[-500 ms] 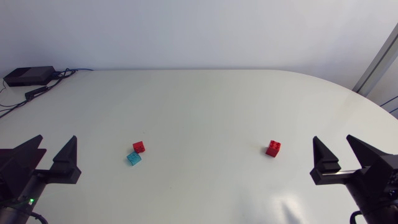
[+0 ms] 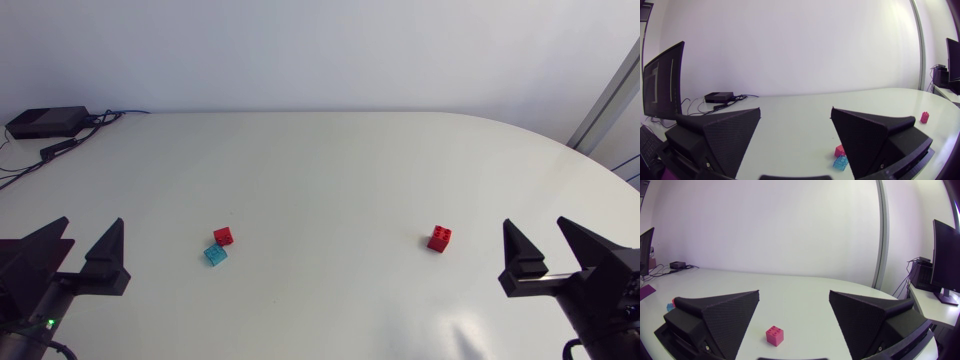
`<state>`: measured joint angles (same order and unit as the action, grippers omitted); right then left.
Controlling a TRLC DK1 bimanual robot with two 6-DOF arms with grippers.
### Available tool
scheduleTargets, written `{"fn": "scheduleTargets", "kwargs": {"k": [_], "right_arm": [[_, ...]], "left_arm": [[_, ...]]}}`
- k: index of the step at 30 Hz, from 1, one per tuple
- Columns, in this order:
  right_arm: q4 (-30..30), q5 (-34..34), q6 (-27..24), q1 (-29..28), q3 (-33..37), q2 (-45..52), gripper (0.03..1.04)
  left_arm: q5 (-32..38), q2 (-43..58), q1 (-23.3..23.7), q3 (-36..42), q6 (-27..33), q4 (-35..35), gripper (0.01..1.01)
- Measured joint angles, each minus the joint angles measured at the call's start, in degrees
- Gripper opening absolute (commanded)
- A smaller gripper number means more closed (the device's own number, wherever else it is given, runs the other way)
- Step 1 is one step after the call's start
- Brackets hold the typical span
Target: Sort duplo bricks by size, large to the right and small to the left
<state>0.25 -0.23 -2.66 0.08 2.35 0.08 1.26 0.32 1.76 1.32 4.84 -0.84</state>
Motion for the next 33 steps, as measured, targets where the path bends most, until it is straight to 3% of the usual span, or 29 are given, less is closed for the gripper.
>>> {"fn": "scheduleTargets", "kwargs": {"k": [9,19,26,33], "right_arm": [[0.0,0.0,0.0,0.37,0.0,0.0,1.0],[-3.61,-0.02,0.02,1.38,2.45,0.72,1.0],[-6.8,-0.04,0.48,2.05,12.98,11.5,1.0],[-9.97,-0.5,3.98,3.72,23.21,24.2,1.0]], "left_arm": [[-0.02,-0.07,0.0,0.13,0.0,-0.57,0.979],[0.0,0.07,-1.92,8.28,-0.22,-10.4,0.977],[-0.02,7.32,-4.85,17.29,-2.01,-15.13,0.972],[-0.02,23.8,-6.84,29.31,-4.59,-21.88,0.972]]}}
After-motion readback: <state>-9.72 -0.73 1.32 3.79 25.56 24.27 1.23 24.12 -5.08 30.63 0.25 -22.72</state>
